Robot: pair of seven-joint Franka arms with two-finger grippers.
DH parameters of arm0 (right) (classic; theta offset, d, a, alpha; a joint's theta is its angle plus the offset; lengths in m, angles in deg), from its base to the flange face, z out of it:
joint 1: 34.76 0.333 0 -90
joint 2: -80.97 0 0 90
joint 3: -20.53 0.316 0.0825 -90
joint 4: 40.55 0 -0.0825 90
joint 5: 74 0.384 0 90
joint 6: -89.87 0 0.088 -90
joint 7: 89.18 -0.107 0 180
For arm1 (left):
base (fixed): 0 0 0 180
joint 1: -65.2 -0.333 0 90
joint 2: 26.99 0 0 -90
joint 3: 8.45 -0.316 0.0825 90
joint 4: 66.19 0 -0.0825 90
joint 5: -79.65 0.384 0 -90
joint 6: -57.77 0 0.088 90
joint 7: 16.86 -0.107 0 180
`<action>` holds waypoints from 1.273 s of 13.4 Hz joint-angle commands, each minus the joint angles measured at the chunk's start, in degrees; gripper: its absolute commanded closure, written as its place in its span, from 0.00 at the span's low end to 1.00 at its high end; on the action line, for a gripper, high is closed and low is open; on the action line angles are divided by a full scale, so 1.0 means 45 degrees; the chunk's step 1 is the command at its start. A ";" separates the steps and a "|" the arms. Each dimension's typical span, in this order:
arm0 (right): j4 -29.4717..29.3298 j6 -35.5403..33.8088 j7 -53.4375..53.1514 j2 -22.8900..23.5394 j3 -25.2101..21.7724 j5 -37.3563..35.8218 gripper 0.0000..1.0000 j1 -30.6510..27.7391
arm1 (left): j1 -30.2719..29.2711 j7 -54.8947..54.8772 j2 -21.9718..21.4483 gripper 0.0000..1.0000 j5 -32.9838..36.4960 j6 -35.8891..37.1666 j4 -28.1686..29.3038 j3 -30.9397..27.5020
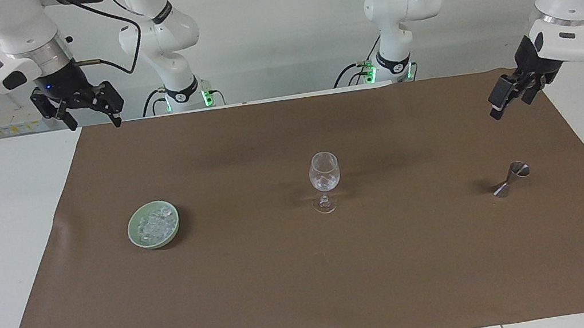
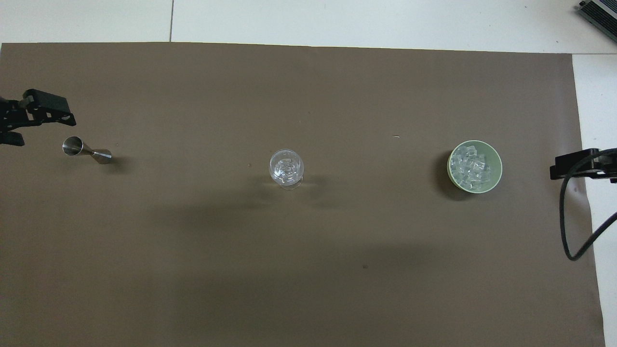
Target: Pour wine and add ice with both arms
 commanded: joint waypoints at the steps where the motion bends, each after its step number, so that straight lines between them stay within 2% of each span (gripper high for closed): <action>1: 0.0430 0.0264 -0.0259 -0.0371 -0.0012 0.0187 0.00 0.0002 | 0.0035 -0.0013 -0.0207 0.00 0.0119 0.0076 -0.0129 -0.0050; 9: 0.0450 0.0264 -0.0259 -0.0371 -0.0031 0.0187 0.00 0.0002 | 0.0114 -0.0246 -0.0423 0.00 0.0080 -0.0042 0.0086 -0.0011; 13: 0.0470 0.0264 -0.0259 -0.0391 -0.0051 0.0187 0.00 0.0002 | 0.0251 -0.0363 -0.1106 0.00 0.0080 -0.0022 0.0106 -0.0010; 17: 0.0528 0.0264 -0.0239 -0.0430 -0.0071 0.0187 0.00 0.0002 | 0.0095 -0.3403 -0.1126 0.00 0.0236 0.0017 0.0321 -0.0030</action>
